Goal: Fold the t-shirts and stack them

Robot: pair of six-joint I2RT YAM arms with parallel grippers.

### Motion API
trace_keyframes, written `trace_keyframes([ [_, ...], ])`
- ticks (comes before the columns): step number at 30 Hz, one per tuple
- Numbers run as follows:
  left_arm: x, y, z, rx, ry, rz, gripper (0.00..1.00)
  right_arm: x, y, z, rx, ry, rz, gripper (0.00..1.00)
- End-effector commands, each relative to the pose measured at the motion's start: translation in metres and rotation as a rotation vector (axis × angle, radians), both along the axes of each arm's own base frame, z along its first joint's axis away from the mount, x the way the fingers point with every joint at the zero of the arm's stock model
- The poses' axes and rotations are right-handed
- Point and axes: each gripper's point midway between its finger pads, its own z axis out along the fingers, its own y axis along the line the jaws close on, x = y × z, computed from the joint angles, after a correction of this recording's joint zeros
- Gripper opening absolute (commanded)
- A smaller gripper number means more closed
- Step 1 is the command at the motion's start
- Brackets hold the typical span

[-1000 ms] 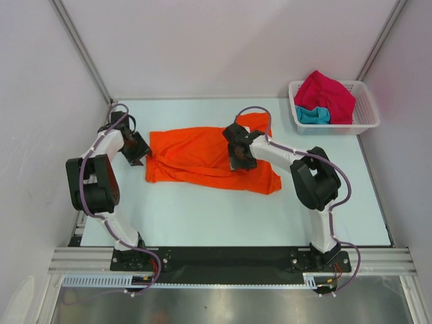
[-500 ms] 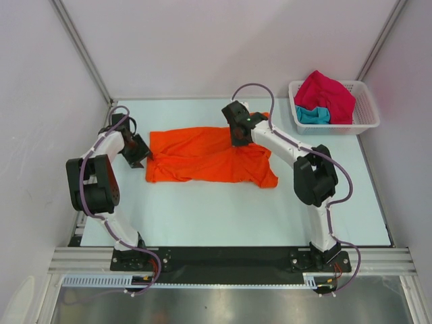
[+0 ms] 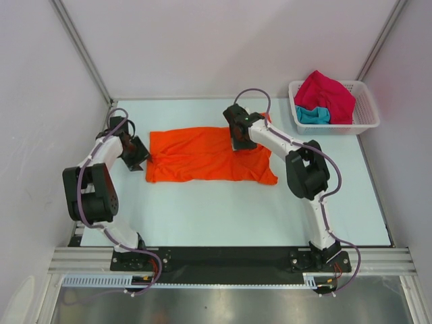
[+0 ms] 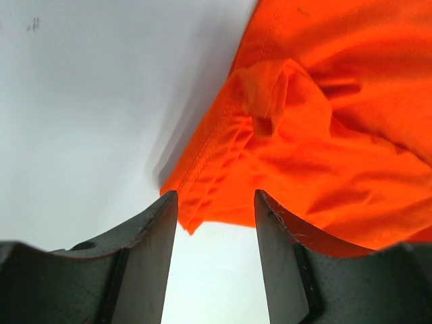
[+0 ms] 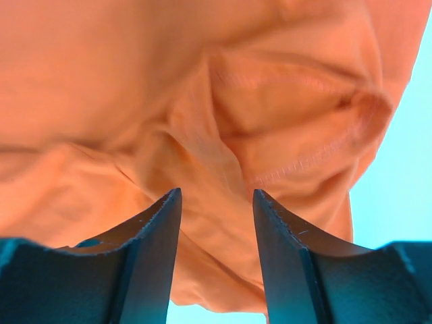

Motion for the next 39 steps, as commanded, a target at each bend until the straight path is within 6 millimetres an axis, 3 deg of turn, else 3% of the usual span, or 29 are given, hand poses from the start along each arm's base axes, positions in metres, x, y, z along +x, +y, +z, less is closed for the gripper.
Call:
trace_keyframes([
  [1,-0.013,0.000,0.019,0.015,-0.064,-0.026,0.54,-0.009,-0.011,0.040,0.012,-0.072,-0.016,0.52],
  [5,-0.029,-0.004,0.024,0.011,-0.081,-0.034,0.54,-0.023,-0.021,0.058,0.024,-0.108,-0.028,0.52],
  [6,-0.031,-0.005,0.026,0.012,-0.087,-0.038,0.54,-0.030,-0.026,0.054,0.009,-0.098,-0.028,0.52],
  [7,-0.038,-0.006,0.022,0.008,-0.076,-0.039,0.54,-0.033,-0.028,0.066,0.022,-0.119,-0.030,0.52],
  [10,-0.052,-0.008,0.019,0.009,-0.071,-0.041,0.54,-0.048,-0.035,0.069,0.026,-0.126,-0.039,0.52],
  [17,-0.067,-0.013,-0.006,-0.010,-0.026,-0.035,0.54,-0.076,-0.050,0.046,0.006,-0.084,-0.054,0.53],
  [24,-0.055,-0.006,-0.012,0.022,-0.001,-0.044,0.55,-0.084,-0.057,0.029,-0.017,-0.053,-0.058,0.57],
  [39,-0.023,0.000,-0.009,0.042,0.012,-0.066,0.55,-0.091,-0.088,0.013,-0.053,-0.029,-0.110,0.63],
])
